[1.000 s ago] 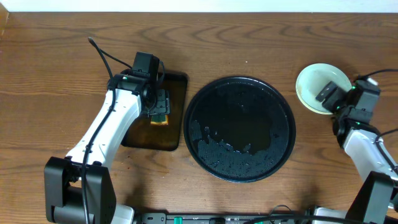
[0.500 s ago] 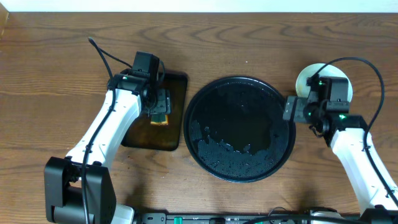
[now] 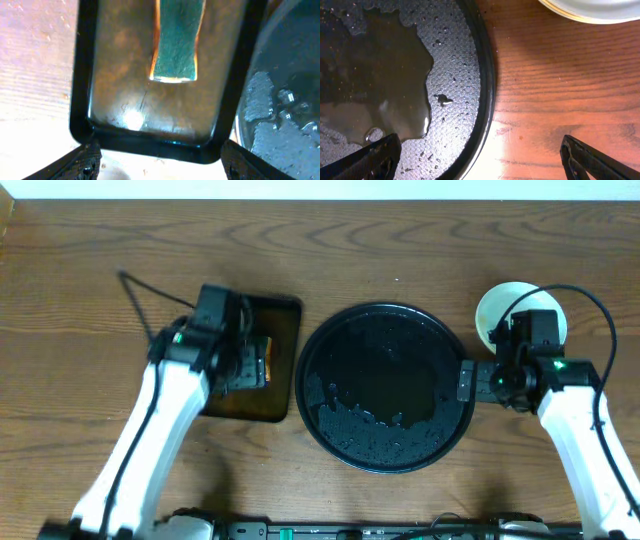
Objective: Clean dirty plates on tray and stack at the side
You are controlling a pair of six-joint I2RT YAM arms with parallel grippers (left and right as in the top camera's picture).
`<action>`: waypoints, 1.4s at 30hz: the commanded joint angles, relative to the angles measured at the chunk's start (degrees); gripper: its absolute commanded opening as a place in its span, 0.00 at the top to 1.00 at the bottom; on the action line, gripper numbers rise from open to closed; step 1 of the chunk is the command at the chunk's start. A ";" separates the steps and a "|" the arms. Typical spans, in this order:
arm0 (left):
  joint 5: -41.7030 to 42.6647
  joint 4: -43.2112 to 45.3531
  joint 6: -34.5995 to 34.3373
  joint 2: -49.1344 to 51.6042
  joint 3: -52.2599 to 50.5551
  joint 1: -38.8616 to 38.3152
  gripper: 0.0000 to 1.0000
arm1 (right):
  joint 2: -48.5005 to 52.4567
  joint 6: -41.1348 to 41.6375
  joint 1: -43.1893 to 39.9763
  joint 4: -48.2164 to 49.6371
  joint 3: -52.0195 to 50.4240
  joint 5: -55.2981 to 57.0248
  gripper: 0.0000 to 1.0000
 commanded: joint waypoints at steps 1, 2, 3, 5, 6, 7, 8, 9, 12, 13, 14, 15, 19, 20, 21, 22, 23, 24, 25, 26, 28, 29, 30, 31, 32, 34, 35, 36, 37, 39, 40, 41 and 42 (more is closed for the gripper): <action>0.55 3.17 0.09 -9.05 -6.71 0.09 0.23 | -5.84 0.87 0.70 1.77 -3.87 -2.67 0.01; 0.55 4.76 0.09 -12.41 -9.01 0.09 0.23 | -7.72 0.90 0.70 2.56 -5.09 -3.08 0.01; 0.55 6.08 0.09 -15.34 -10.91 0.09 0.23 | -10.16 0.90 0.70 3.45 -6.54 -3.26 0.01; 0.57 8.33 0.07 -22.23 -14.78 0.09 0.23 | -15.72 0.90 0.70 4.85 -9.22 -3.19 0.01; 0.57 8.87 0.07 -25.59 -16.37 0.09 0.22 | -18.69 0.87 0.70 5.40 -10.43 -2.86 0.01; 0.57 9.14 0.09 -28.50 -17.62 0.09 0.22 | -21.66 0.87 0.70 5.79 -11.47 -2.16 0.01; 0.55 9.18 0.09 -31.15 -18.64 0.09 0.22 | -24.35 0.87 0.70 6.21 -12.41 -1.31 0.01; 0.55 9.11 0.09 -33.53 -19.43 0.09 0.22 | -26.93 0.87 0.68 6.88 -13.31 -0.59 0.01; 0.55 8.83 0.09 -38.29 -19.91 0.09 0.22 | -32.76 0.87 0.68 8.11 -15.10 1.20 0.01; 0.57 8.83 0.09 -39.43 -19.91 0.09 0.22 | -33.94 0.87 0.68 8.02 -15.26 1.38 0.01; 0.55 8.81 0.09 -40.33 -19.91 0.09 0.22 | -34.93 0.87 0.68 7.98 -15.30 1.33 0.01; 0.55 8.79 0.09 -40.98 -19.91 0.09 0.22 | -35.60 0.87 0.68 7.87 -15.30 1.36 0.01; 0.55 8.76 0.09 -41.38 -19.91 0.09 0.22 | -36.11 0.87 0.68 7.74 -15.32 1.36 0.01; 0.55 8.76 0.09 -41.24 -19.91 0.09 0.21 | -36.04 0.87 0.68 7.58 -15.30 1.36 0.01; 0.55 8.74 0.09 -41.09 -19.91 0.09 0.21 | -36.02 0.87 0.68 7.39 -15.30 1.36 0.01; 0.57 8.76 0.09 -40.94 -19.91 0.09 0.21 | -35.95 0.87 0.68 7.19 -15.30 1.36 0.01; 0.57 8.74 0.09 -40.85 -19.91 0.09 0.21 | -35.89 0.87 0.68 6.97 -15.30 1.36 0.01; 0.57 8.76 0.09 -40.81 -19.91 0.09 0.21 | -35.87 0.87 0.68 6.78 -15.30 1.36 0.01; 0.55 8.74 0.09 -40.81 -19.91 0.09 0.21 | -35.85 0.87 0.68 6.58 -15.30 1.36 0.01; 0.57 8.74 0.09 -40.81 -19.91 0.09 0.21 | -35.85 0.87 0.68 6.49 -15.32 1.36 0.01; 0.57 8.74 0.09 -40.81 -19.91 0.09 0.12 | -35.85 0.87 0.68 6.49 -15.30 1.36 0.01; 0.55 8.74 0.09 -40.81 -19.91 0.09 0.12 | -35.85 0.87 0.68 6.49 -15.30 1.36 0.01; 0.57 8.74 0.09 -40.81 -19.91 0.09 0.12 | -35.85 0.87 0.68 6.49 -15.32 1.36 0.01; 0.57 8.74 0.11 -40.81 -19.91 0.09 0.12 | -35.85 0.87 0.68 6.49 -15.30 1.36 0.01; 0.55 8.74 0.09 -40.81 -19.91 0.09 0.12 | -35.85 0.87 0.68 6.49 -15.30 1.36 0.01; 0.57 8.74 0.09 -40.81 -19.91 0.09 0.11 | -35.85 0.87 0.68 6.49 -15.30 1.36 0.01; 0.55 8.74 0.09 -40.81 -19.91 0.09 0.11 | -35.85 0.87 0.68 6.49 -15.30 1.36 0.01; 0.55 8.74 0.11 -40.81 -19.91 0.09 0.12 | -35.85 0.87 0.68 6.49 -15.30 1.36 0.01; 0.57 8.74 0.09 -40.81 -19.91 0.09 0.11 | -35.85 0.87 0.68 6.49 -15.30 1.36 0.01; 0.55 8.74 0.09 -40.81 -19.91 0.09 0.12 | -35.85 0.87 0.68 6.49 -15.30 1.36 0.01; 0.55 8.74 0.09 -40.81 -19.91 0.09 0.11 | -35.85 0.87 0.68 6.49 -15.30 1.36 0.01; 0.57 8.74 0.09 -40.81 -19.91 0.09 0.11 | -35.85 0.87 0.68 6.49 -15.32 1.36 0.01; 0.57 8.74 0.09 -40.81 -19.91 0.09 0.11 | -35.85 0.87 0.68 6.47 -15.30 1.49 0.01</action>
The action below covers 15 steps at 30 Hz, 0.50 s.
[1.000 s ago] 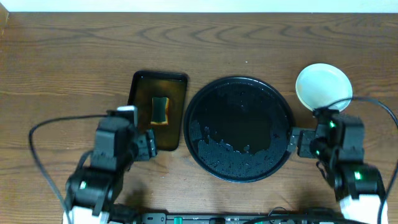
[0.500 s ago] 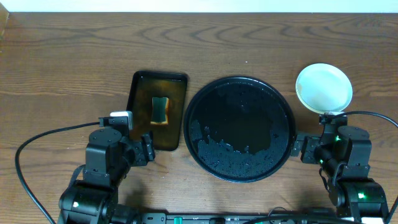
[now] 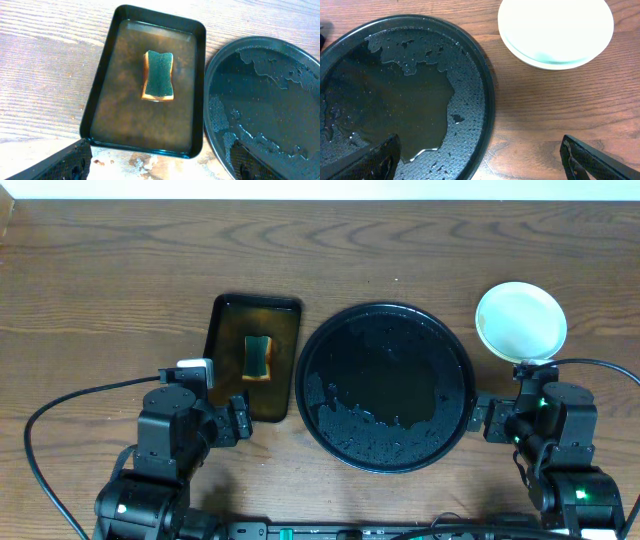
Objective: Clean dirty plates on tray and stack at the side
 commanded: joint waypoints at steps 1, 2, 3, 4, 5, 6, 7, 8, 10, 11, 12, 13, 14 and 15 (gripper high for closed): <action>-0.24 0.00 0.26 0.04 -0.50 0.09 0.11 | -0.11 0.83 0.50 -0.44 -0.59 1.31 0.01; -0.24 0.00 0.26 0.04 -0.50 0.09 0.11 | -0.70 0.83 0.55 -0.66 -0.72 1.46 0.01; -0.24 0.00 0.26 0.04 -0.50 0.09 0.11 | -1.60 0.83 0.44 -0.50 -0.96 1.44 0.01; -0.24 0.00 0.26 0.04 -0.50 0.09 0.11 | -2.51 0.83 0.46 -0.02 -1.27 1.44 0.01; -0.26 0.00 0.26 0.04 -0.50 0.09 0.11 | -3.61 0.83 0.50 0.52 -1.66 1.44 0.01; -0.24 0.00 0.26 0.04 -0.50 0.09 0.11 | -4.85 0.81 0.50 1.22 -2.21 1.44 0.01; -0.26 0.00 0.26 0.04 -0.50 0.09 0.11 | -6.36 0.81 0.50 2.38 -3.08 1.44 0.01; -0.24 0.00 0.26 0.04 -0.50 0.09 0.11 | -8.09 0.79 0.52 4.09 -4.22 1.44 0.01; -0.24 0.00 0.26 0.04 -0.50 0.09 0.11 | -12.02 0.35 0.52 8.72 -7.48 1.31 0.01; -0.26 0.00 0.26 0.04 -0.50 0.09 0.11 | -14.58 0.39 0.66 12.11 -9.88 1.14 0.01; -0.24 0.00 0.26 0.04 -0.50 0.09 0.11 | -16.48 0.37 0.90 14.67 -11.72 0.85 0.01; -0.24 0.00 0.26 0.04 -0.50 0.09 0.11 | -18.78 0.39 1.27 17.64 -13.92 0.79 0.01; -0.26 0.00 0.26 0.04 -0.50 0.09 0.11 | -20.70 0.39 1.62 20.46 -15.82 0.79 0.01; -0.24 0.00 0.26 0.04 -0.50 0.09 0.11 | -22.95 0.37 2.03 23.78 -18.03 0.81 0.01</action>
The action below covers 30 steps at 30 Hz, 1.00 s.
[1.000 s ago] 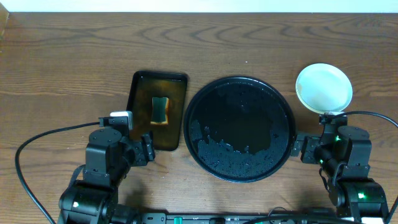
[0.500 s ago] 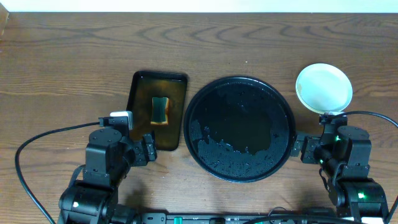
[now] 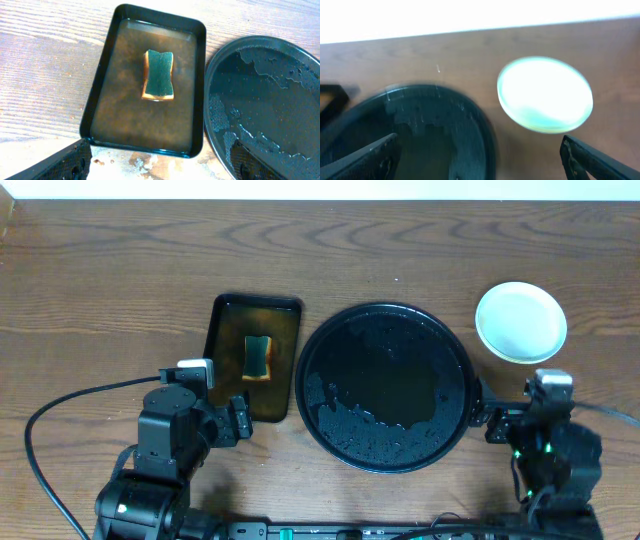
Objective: Clean dirty plates on tray and stack at the side
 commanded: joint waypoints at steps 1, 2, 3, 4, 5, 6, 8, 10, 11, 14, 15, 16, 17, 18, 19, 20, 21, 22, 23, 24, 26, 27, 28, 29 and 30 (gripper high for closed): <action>-0.28 -0.02 0.26 0.04 -0.39 0.09 0.11 | -6.29 0.26 1.88 6.82 -6.45 -0.13 0.01; -0.26 -0.02 0.26 0.04 -0.39 0.09 0.11 | -8.20 0.26 2.12 9.94 -8.44 -0.13 0.01; -0.26 -0.02 0.26 0.04 -0.39 0.09 0.11 | -9.88 0.26 2.25 12.85 -10.25 -0.13 0.01; -0.28 -0.02 0.26 0.04 -0.39 0.09 0.11 | -11.39 0.28 2.25 15.52 -11.91 -0.13 0.01; -0.28 -0.02 0.26 0.04 -0.39 0.09 0.11 | -12.70 0.26 2.25 17.90 -13.46 -0.13 0.01; -0.28 -0.02 0.26 0.04 -0.39 0.09 0.11 | -13.90 0.26 2.25 20.02 -14.93 -0.13 0.01; -0.26 -0.02 0.26 0.04 -0.39 0.09 0.11 | -16.31 0.26 2.21 23.26 -17.77 -0.13 0.01; -0.26 -0.02 0.26 0.04 -0.39 0.09 0.11 | -17.99 0.26 2.14 23.91 -19.61 -0.13 0.01; -0.26 -0.02 0.26 0.04 -0.39 0.09 0.11 | -18.91 0.22 2.14 23.87 -20.35 -0.15 0.01; -0.26 -0.02 0.26 0.04 -0.39 0.09 0.11 | -20.00 -5.62 2.10 24.11 -22.03 -3.39 0.01; -0.28 -0.02 0.26 0.04 -0.39 0.09 0.11 | -20.02 -8.92 2.05 24.02 -22.36 -5.70 0.01; -0.28 -0.02 0.26 0.04 -0.39 0.09 0.11 | -20.02 -12.33 2.05 23.82 -22.75 -7.96 0.01; -0.28 -0.02 0.26 0.04 -0.39 0.09 0.11 | -20.02 -15.26 2.08 22.75 -22.95 -9.84 0.01; -0.26 -0.02 0.26 0.04 -0.39 0.09 0.11 | -20.02 -17.03 2.08 20.72 -22.91 -11.23 0.01; -0.28 -0.02 0.26 0.04 -0.39 0.09 0.11 | -20.02 -17.25 2.05 19.30 -22.91 -11.58 0.01; -0.28 -0.02 0.26 0.04 -0.39 0.09 0.11 | -20.00 -17.27 2.01 19.54 -22.91 -11.58 0.01; -0.26 -0.02 0.26 0.04 -0.39 0.09 0.11 | -20.00 -17.27 1.97 19.71 -22.91 -11.56 0.01; -0.26 -0.02 0.26 0.04 -0.39 0.09 0.11 | -20.00 -17.27 1.97 19.65 -22.91 -11.63 0.01; -0.26 -0.02 0.26 0.04 -0.39 0.09 0.11 | -20.00 -17.27 1.97 19.74 -22.91 -11.72 0.01; -0.26 -0.02 0.26 0.04 -0.39 0.09 0.11 | -20.00 -17.27 1.97 19.76 -22.91 -11.74 0.01; -0.28 -0.02 0.26 0.04 -0.39 0.09 0.11 | -20.00 -17.27 1.97 19.85 -22.91 -11.74 0.01; -0.26 -0.02 0.26 0.04 -0.39 0.09 0.11 | -20.00 -17.27 1.97 19.91 -22.91 -11.74 0.01; -0.26 -0.02 0.26 0.04 -0.39 0.09 0.11 | -20.00 -17.25 1.99 20.41 -22.91 -11.78 0.01; -0.26 -0.02 0.26 0.04 -0.39 0.09 0.11 | -20.00 -17.27 1.99 20.94 -22.91 -12.00 0.01; -0.26 -0.02 0.26 0.04 -0.39 0.09 0.11 | -20.00 -17.27 1.99 21.68 -22.91 -11.82 0.01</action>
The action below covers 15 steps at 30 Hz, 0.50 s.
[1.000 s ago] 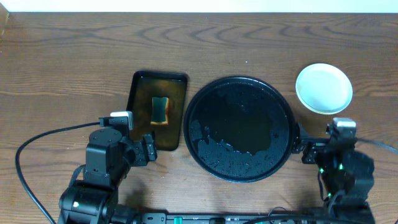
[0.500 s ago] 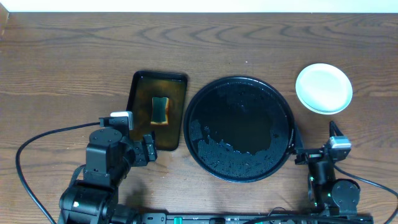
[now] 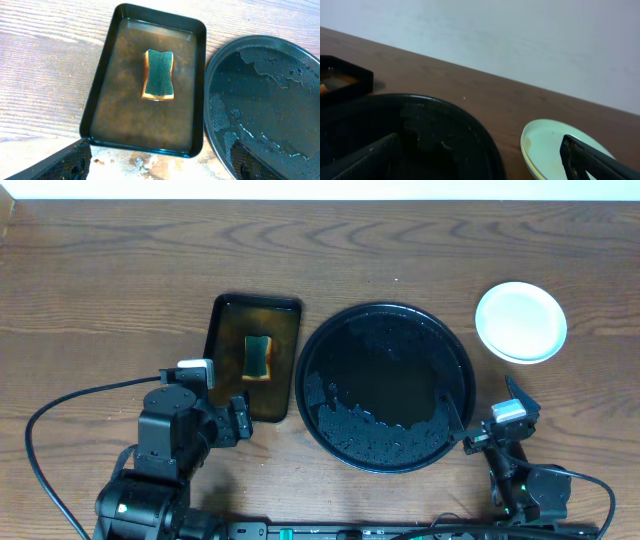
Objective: Clean dirty plates on tray and stack at the side
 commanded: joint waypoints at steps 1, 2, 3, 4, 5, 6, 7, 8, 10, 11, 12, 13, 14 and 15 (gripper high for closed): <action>-0.26 0.02 0.28 0.04 -0.31 0.09 0.11 | -0.39 -1.42 0.22 2.14 -0.09 -0.24 0.01; -0.26 0.02 0.26 0.04 -0.31 0.09 0.11 | -0.39 -1.42 0.22 3.67 -0.09 0.61 0.01; -0.26 0.02 0.26 0.04 -0.31 0.09 0.11 | -0.39 -1.44 0.22 4.92 -0.09 1.46 0.01; -0.26 0.02 0.26 0.04 -0.31 0.09 0.11 | -0.39 -1.42 0.22 5.60 -0.09 2.38 0.01; -0.28 0.02 0.26 0.04 -0.31 0.09 0.11 | -0.39 -1.20 0.22 5.79 -0.09 3.52 0.01; -0.26 0.02 0.26 0.04 -0.31 0.09 0.11 | -0.39 0.04 0.22 5.70 -0.09 5.09 0.01; -0.26 0.02 0.26 0.04 -0.31 0.09 0.11 | -0.39 1.77 0.22 5.42 -0.09 6.93 0.01; -0.26 0.02 0.26 0.04 -0.31 0.09 0.11 | -0.39 3.06 0.24 5.20 -0.09 8.83 0.01; -0.28 0.02 0.28 0.04 -0.31 0.09 0.11 | -0.39 4.85 0.24 4.15 -0.09 11.93 0.01; -0.28 0.02 0.26 0.04 -0.31 0.09 0.11 | -0.39 5.55 0.24 3.41 -0.09 12.94 0.01; -0.28 0.02 0.26 0.04 -0.31 0.09 0.11 | -0.39 5.64 0.24 2.58 -0.09 13.29 0.01; -0.28 0.02 0.26 0.04 -0.31 0.09 0.11 | -0.39 5.64 0.24 1.31 -0.09 13.27 0.01; -0.28 0.02 0.26 0.04 -0.31 0.09 0.11 | -0.39 5.66 0.26 -0.63 -0.09 12.85 0.01; -0.26 0.02 0.26 0.04 -0.31 0.09 0.11 | -0.39 5.64 0.37 -2.91 -0.09 12.39 0.01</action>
